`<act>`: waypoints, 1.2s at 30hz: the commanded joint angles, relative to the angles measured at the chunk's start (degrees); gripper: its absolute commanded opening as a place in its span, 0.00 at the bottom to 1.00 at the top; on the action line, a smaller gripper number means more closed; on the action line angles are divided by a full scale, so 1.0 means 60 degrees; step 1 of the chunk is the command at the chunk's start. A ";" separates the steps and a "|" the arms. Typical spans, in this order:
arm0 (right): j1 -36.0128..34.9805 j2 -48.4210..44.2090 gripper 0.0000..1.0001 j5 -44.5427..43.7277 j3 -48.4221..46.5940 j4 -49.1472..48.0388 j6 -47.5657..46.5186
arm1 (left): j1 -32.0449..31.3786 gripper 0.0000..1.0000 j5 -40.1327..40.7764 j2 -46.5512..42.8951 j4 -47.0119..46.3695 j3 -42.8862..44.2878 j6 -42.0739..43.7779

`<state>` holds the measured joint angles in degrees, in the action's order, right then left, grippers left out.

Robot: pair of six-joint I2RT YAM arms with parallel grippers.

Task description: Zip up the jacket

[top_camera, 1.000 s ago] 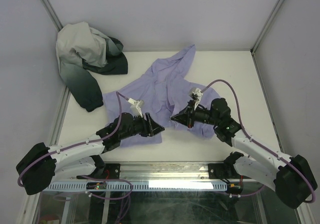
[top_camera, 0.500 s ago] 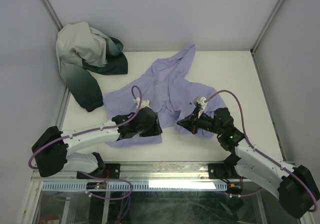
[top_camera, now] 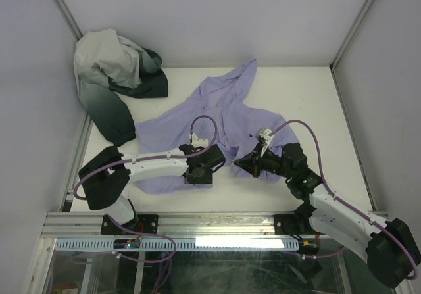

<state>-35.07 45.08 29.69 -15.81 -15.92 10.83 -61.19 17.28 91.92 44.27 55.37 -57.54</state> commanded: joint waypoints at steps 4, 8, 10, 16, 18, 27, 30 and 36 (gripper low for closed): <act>0.0033 0.0201 0.00 -0.0082 -0.0177 -0.0346 0.0095 | -0.0085 0.51 0.0182 0.0659 0.0462 0.0938 0.0054; 0.0037 0.0541 0.00 -0.0073 -0.0357 -0.0191 0.0111 | -0.0085 0.52 0.0141 0.0613 0.0744 0.1176 -0.0015; 0.0040 0.0597 0.00 -0.0075 -0.0392 -0.0181 0.0112 | -0.0085 0.52 0.0178 0.0536 0.0822 0.1294 -0.0049; 0.0044 0.0602 0.00 -0.0154 -0.0365 -0.0174 0.0122 | -0.0085 0.53 0.0076 0.0509 0.0866 0.1556 -0.0092; 0.0032 0.0619 0.00 -0.0180 -0.0368 -0.0154 0.0105 | -0.0085 0.53 0.0092 0.0539 0.0846 0.1579 -0.0099; 0.0034 0.0540 0.00 -0.0404 -0.0324 -0.0107 0.0084 | -0.0084 0.50 -0.0153 0.1148 0.0534 0.1272 0.0020; 0.0036 0.0641 0.00 -0.0412 -0.0365 -0.0093 0.0067 | -0.0085 0.51 -0.0280 0.1423 0.0522 0.1178 0.0011; 0.0037 0.0807 0.00 -0.0507 -0.0409 -0.0048 0.0041 | -0.0143 0.51 -0.0159 0.1635 0.0452 0.0738 -0.0156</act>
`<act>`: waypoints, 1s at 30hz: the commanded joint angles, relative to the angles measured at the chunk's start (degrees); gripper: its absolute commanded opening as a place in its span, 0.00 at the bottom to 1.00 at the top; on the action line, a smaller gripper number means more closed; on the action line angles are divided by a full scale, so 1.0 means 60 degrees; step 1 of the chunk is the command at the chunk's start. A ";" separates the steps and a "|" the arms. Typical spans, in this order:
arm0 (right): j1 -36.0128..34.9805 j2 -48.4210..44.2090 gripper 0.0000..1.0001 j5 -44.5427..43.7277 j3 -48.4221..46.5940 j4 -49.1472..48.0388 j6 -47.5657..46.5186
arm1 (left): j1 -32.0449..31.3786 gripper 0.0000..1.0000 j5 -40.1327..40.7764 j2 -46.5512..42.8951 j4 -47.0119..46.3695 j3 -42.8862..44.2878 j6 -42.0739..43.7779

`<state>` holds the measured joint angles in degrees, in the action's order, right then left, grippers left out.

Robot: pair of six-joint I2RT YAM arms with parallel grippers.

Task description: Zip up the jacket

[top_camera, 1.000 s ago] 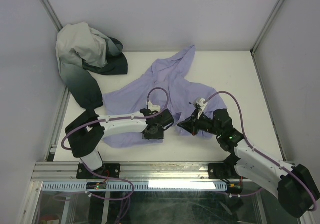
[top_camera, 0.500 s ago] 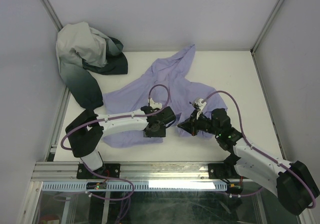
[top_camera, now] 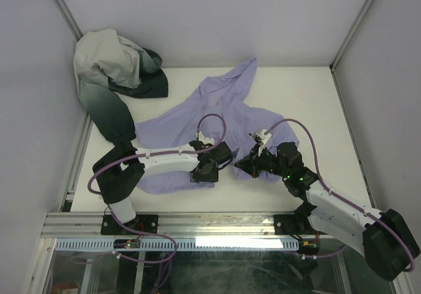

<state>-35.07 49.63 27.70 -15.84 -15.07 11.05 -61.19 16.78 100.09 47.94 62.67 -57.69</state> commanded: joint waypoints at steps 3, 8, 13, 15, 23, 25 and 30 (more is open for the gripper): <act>0.0044 0.0029 0.00 -0.0260 -0.0415 -0.0132 -0.0030 | -0.0146 0.45 0.0093 0.0244 -0.0217 -0.0740 -0.0171; 0.0044 0.0017 0.00 -0.0326 -0.0385 -0.0137 -0.0040 | -0.0173 0.22 0.0714 -0.0040 -0.0338 -0.0980 -0.0221; 0.0044 -0.0052 0.00 -0.0327 -0.0384 -0.0105 -0.0054 | -0.0173 0.03 0.1100 -0.0588 -0.0736 -0.1237 -0.0174; 0.0044 -0.0130 0.00 -0.0317 -0.0378 -0.0082 -0.0063 | -0.0173 0.00 0.1218 -0.1020 -0.1089 -0.1465 -0.0174; 0.0036 -0.0077 0.00 -0.0081 -0.0520 0.0074 0.0049 | -0.0173 0.00 0.2087 -0.3582 -0.2933 -0.2646 -0.0193; 0.0032 -0.0138 0.00 0.0078 -0.0525 0.0045 0.0103 | -0.0173 0.00 0.2340 -0.4190 -0.3547 -0.3051 -0.0005; 0.0041 -0.0396 0.00 0.0529 -0.0494 -0.0198 0.0132 | -0.0158 0.00 0.2616 -0.5687 -0.5958 -0.4314 0.1338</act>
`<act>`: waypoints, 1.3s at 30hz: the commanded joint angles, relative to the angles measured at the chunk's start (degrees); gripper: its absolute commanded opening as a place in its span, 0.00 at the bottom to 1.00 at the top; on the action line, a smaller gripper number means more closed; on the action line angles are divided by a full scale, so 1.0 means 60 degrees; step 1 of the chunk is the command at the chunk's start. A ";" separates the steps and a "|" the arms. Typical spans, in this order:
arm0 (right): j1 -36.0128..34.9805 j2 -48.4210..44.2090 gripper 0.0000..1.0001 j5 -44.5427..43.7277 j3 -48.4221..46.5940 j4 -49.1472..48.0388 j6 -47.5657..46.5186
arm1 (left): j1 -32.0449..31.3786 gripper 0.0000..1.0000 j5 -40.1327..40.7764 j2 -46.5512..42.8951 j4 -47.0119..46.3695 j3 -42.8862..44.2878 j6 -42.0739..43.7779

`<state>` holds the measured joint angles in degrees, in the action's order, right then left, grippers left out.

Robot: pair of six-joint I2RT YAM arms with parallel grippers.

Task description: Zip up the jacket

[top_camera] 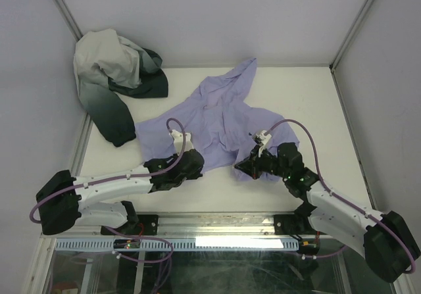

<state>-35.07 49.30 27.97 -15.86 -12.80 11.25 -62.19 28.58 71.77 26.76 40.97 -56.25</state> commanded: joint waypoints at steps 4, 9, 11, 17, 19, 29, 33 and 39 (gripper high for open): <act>0.0036 -0.0374 0.00 0.0991 -0.0470 -0.0925 0.0077 | 0.0009 0.00 0.0679 -0.2076 -0.4639 -0.1622 0.2398; 0.0044 -0.0206 0.00 0.1707 -0.0522 -0.1484 0.0058 | 0.0009 0.00 0.0454 -0.3134 -0.7791 -0.2932 0.4131; 0.0036 -0.0104 0.00 0.2064 -0.0673 -0.1512 -0.0012 | 0.0009 0.00 0.0079 -0.3374 -0.9072 -0.3420 0.4770; 0.0037 -0.0012 0.00 0.2793 -0.1024 -0.1506 -0.0227 | 0.0009 0.00 -0.0525 -0.3351 -1.0653 -0.3869 0.5750; 0.0036 0.0008 0.00 0.2869 -0.1038 -0.1668 -0.0191 | 0.0010 0.00 -0.0491 -0.3180 -1.0783 -0.3845 0.5742; 0.0040 0.0627 0.00 0.3450 -0.1285 -0.2527 -0.0353 | 0.0009 0.00 -0.2050 -0.3093 -1.2432 -0.4267 0.6616; 0.0040 0.0761 0.00 0.3671 -0.1384 -0.2588 -0.0425 | 0.0018 0.00 -0.2584 -0.2976 -1.2510 -0.4251 0.6769; 0.0042 0.0838 0.00 0.3627 -0.1375 -0.2774 -0.0335 | 0.0009 0.00 -0.2989 -0.3003 -1.2581 -0.4295 0.6891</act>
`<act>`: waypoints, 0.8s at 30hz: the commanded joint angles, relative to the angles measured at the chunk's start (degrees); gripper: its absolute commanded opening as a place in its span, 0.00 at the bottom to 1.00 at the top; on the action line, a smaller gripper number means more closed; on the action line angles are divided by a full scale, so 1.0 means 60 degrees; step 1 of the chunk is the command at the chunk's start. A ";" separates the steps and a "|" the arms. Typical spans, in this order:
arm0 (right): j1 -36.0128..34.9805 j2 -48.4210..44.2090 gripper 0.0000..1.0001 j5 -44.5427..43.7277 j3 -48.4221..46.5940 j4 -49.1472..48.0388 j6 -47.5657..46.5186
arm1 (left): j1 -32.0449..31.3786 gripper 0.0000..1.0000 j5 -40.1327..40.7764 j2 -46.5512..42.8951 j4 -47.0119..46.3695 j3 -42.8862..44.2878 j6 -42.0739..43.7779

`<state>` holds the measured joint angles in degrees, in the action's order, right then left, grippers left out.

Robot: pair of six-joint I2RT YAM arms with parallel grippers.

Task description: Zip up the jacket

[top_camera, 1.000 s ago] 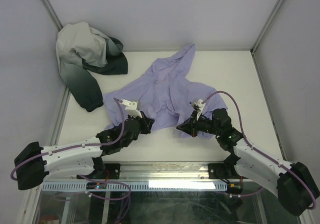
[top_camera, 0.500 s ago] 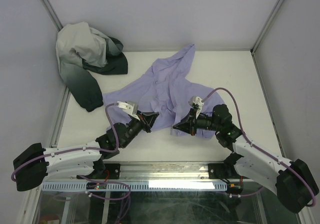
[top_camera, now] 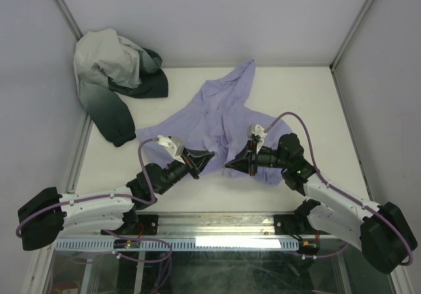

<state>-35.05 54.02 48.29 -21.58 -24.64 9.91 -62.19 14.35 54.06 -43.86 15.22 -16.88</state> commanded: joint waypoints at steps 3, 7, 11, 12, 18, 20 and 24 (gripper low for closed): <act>0.0036 0.0104 0.00 0.0231 -0.0394 -0.1074 0.0106 | 0.0009 0.00 -0.0742 -0.0060 -0.0813 0.0009 0.0360; 0.0040 0.0204 0.00 0.0204 -0.0378 -0.1426 0.0372 | 0.0009 0.00 -0.0885 0.0017 -0.0799 0.0024 0.0355; 0.0037 0.0200 0.00 0.0090 -0.0340 -0.1456 0.0375 | 0.0009 0.00 -0.1009 0.0183 -0.0813 0.0066 0.0304; 0.0031 0.0186 0.00 0.0069 -0.0328 -0.1448 0.0374 | 0.0009 0.00 -0.1007 0.0212 -0.0831 0.0075 0.0296; 0.0040 0.0085 0.00 0.0085 -0.0294 -0.1437 0.0442 | 0.0009 0.00 -0.1103 0.0341 -0.0934 0.0114 0.0295; 0.0035 -0.0008 0.00 0.0053 -0.0272 -0.1400 0.0430 | 0.0009 0.00 -0.1113 0.0364 -0.0958 0.0112 0.0275; 0.0040 -0.0121 0.00 -0.0096 -0.0277 -0.1335 0.0479 | 0.0009 0.00 -0.1140 0.0357 -0.0951 0.0110 0.0287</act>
<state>-35.05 55.11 48.64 -21.58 -28.93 12.16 -62.19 9.39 56.27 -45.56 15.20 -15.99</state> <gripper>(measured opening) 0.015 0.009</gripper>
